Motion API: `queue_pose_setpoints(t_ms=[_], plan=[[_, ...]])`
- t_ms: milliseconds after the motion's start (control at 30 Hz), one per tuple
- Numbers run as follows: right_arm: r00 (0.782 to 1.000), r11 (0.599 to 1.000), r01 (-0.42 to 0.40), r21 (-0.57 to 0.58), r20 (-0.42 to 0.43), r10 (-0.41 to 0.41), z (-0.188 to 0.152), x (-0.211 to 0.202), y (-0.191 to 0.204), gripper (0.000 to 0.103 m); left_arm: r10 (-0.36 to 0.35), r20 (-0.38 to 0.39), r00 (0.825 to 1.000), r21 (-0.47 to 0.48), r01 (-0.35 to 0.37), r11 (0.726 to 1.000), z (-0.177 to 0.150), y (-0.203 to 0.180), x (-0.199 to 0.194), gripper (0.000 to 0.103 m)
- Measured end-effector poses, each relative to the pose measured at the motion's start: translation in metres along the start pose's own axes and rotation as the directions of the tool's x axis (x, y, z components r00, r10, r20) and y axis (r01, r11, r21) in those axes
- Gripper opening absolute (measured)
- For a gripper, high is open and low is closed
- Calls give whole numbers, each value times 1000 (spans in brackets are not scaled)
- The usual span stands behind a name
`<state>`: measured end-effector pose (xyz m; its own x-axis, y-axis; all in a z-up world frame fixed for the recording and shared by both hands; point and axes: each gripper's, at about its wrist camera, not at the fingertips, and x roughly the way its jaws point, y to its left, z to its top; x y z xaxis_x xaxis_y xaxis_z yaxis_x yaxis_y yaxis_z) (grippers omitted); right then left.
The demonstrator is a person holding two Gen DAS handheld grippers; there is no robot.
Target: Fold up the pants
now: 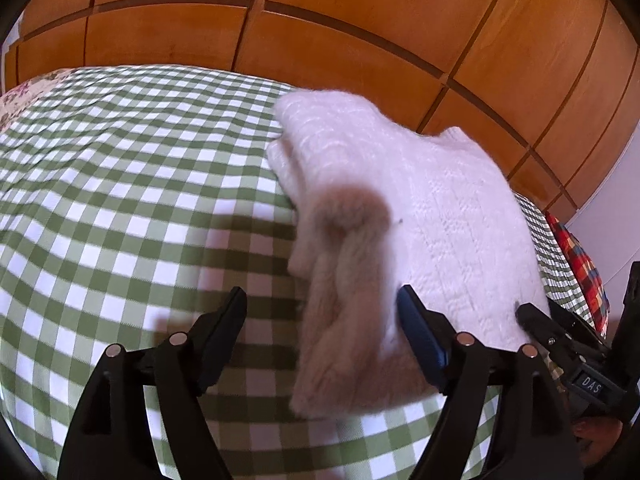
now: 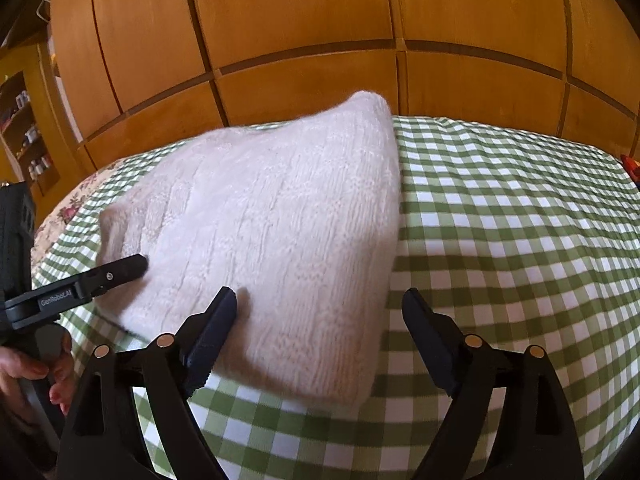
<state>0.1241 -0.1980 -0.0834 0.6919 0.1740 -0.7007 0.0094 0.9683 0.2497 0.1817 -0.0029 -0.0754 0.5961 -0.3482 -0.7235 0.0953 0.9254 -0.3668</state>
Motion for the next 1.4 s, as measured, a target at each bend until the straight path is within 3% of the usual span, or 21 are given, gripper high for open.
queue_pose_setpoints(t_ms=[67,133,367,600,833,1033,1267,1400], plan=[[1000,1000,-2,14,0,2,-4,-4,-1,84,0,1,1000,-15,0,1000,-3,2,-4,80],[1000,1000,-5,30,-1,5,-6,-9,-3,84,21,4,1000,-14,-21,1000,-6,0,-10,88],[1000,1000,23,17,-3,-23,-15,-29,3,87,61,61,996,46,-64,997,-24,-13,-36,100],[999,999,39,4,9,-39,-22,-50,10,93,108,115,988,44,-114,993,-44,-22,-60,101],[997,998,54,29,51,-55,-27,-74,13,99,198,208,958,100,-223,970,-61,-43,-92,101],[995,997,74,24,62,-75,-30,-86,19,99,275,249,929,79,-302,950,-72,-51,-110,101],[993,994,103,32,61,-105,-38,-96,25,99,340,243,909,30,-357,934,-78,-50,-120,101],[989,991,131,27,70,-133,-43,-103,30,99,345,206,916,25,-357,934,-81,-50,-119,101]])
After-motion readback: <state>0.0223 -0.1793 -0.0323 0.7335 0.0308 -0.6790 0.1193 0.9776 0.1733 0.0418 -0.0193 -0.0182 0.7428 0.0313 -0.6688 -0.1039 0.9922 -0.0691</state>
